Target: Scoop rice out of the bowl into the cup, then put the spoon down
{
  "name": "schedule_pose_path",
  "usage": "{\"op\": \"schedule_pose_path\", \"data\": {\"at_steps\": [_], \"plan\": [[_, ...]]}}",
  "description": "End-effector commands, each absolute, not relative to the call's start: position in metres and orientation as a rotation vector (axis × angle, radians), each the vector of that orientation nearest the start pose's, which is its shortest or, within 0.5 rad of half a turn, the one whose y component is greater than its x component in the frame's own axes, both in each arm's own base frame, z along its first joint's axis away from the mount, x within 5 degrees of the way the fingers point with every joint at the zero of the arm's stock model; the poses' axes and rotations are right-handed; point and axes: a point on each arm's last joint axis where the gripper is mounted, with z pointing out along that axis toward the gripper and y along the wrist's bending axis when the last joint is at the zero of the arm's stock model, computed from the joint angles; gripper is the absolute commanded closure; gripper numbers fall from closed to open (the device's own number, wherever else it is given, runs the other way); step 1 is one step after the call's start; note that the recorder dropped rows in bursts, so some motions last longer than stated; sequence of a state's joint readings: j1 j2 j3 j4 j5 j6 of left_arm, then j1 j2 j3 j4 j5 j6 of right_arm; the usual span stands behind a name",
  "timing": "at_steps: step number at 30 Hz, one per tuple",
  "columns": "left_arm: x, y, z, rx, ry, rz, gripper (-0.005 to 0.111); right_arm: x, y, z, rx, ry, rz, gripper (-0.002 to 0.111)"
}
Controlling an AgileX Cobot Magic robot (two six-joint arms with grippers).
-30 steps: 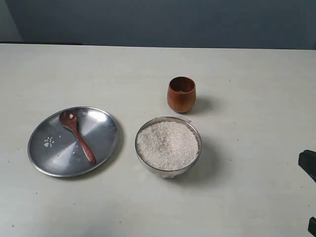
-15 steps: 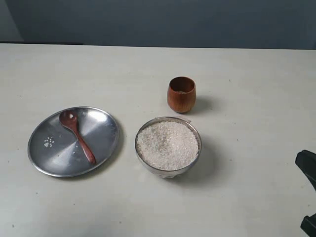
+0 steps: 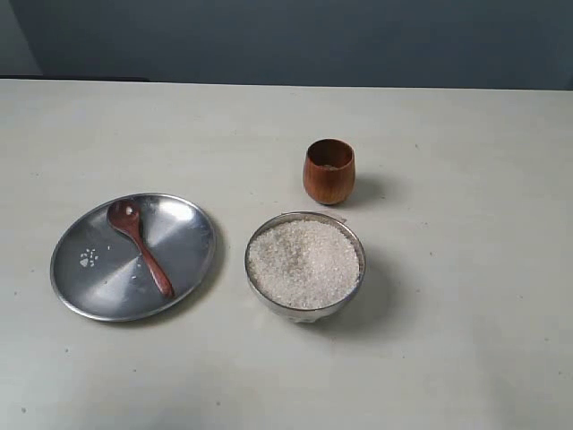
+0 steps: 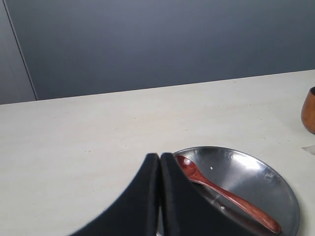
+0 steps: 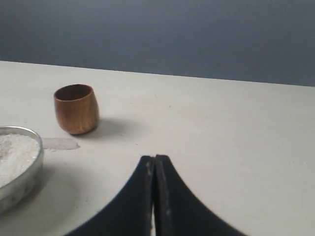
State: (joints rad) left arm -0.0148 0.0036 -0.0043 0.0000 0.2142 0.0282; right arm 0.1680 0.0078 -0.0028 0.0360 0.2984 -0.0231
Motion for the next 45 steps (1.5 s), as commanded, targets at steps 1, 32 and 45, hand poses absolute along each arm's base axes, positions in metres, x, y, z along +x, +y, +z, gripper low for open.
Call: {"op": "schedule_pose_path", "data": {"at_steps": [1,32,45], "plan": [[0.0558,-0.0012,0.1943,0.036,1.691,0.0,0.106,0.0539,0.0063,0.1855,-0.087,1.788,0.087,0.109],[0.0558,-0.0012,0.1943,0.036,1.691,0.0,0.106,0.0531,-0.0029,0.1811,0.033,1.84,-0.054,0.109],[0.0558,-0.0012,0.1943,0.036,1.691,0.0,0.106,0.053,-0.0031,0.1809,0.031,1.842,-0.059,0.109]]}}
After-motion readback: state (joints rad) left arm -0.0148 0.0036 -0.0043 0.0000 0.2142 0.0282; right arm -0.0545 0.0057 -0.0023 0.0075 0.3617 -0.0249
